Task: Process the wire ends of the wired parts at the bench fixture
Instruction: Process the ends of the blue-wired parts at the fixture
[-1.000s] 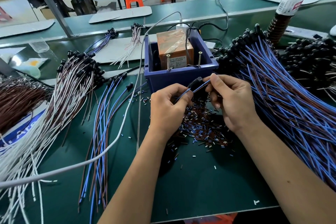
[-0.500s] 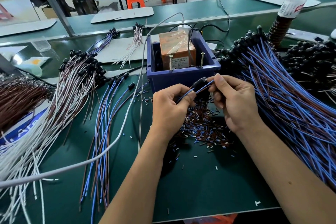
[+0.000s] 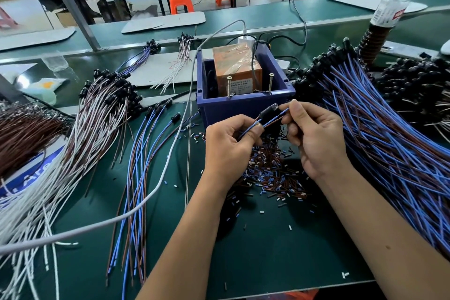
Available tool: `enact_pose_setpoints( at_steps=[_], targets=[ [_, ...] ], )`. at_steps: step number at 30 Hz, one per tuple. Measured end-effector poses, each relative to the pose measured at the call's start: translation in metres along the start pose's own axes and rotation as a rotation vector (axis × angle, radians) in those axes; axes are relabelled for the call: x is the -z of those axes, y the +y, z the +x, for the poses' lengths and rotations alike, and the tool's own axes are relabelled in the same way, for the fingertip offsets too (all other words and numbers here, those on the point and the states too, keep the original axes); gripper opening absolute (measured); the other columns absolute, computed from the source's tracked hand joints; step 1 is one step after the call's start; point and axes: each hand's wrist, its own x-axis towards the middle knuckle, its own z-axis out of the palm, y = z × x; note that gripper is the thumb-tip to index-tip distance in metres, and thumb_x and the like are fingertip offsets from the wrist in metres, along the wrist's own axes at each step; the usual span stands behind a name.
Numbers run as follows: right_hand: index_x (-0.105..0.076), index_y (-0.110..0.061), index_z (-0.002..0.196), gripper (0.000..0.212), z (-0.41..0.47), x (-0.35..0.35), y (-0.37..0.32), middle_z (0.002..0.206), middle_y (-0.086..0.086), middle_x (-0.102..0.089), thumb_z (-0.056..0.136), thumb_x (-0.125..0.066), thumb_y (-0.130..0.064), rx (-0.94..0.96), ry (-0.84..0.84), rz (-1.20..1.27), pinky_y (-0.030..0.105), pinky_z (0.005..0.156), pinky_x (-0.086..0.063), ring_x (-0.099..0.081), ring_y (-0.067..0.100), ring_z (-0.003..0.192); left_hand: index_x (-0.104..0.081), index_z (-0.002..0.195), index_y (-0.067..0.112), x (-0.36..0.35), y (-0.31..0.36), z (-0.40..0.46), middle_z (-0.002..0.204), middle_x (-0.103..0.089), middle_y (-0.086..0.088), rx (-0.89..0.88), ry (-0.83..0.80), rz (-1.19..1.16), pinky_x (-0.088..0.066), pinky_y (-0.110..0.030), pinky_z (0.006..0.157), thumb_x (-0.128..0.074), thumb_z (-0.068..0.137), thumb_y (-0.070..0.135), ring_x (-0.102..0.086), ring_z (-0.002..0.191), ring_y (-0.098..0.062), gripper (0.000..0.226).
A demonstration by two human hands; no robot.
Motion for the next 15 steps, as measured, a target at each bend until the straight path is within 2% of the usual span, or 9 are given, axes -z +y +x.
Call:
enact_pose_setpoints(
  at_steps=[10,15],
  targets=[
    [-0.077,-0.011,0.089,0.022,0.0006,0.0004,-0.0006,0.069,0.001,-0.062,0.104,-0.061,-0.016,0.018,0.02,0.016,0.016,0.044,-0.035,-0.047,0.004,0.052,-0.075,0.08,0.016,-0.0008,0.0004,0.0002,0.064,-0.069,0.003,0.001,0.0,-0.014,-0.048,-0.032,0.058,-0.072,0.092,0.015,-0.063,0.062,-0.026,0.012],
    [-0.077,-0.01,0.09,0.022,0.0004,-0.0002,-0.0004,0.07,0.001,-0.062,0.104,-0.061,-0.017,0.005,0.018,0.027,0.016,0.044,-0.035,-0.047,0.005,0.052,-0.075,0.08,0.018,0.0,0.0012,-0.0001,0.065,-0.069,0.003,-0.006,0.007,-0.015,-0.051,-0.043,0.058,-0.072,0.092,0.017,-0.063,0.061,-0.03,0.012]
  ],
)
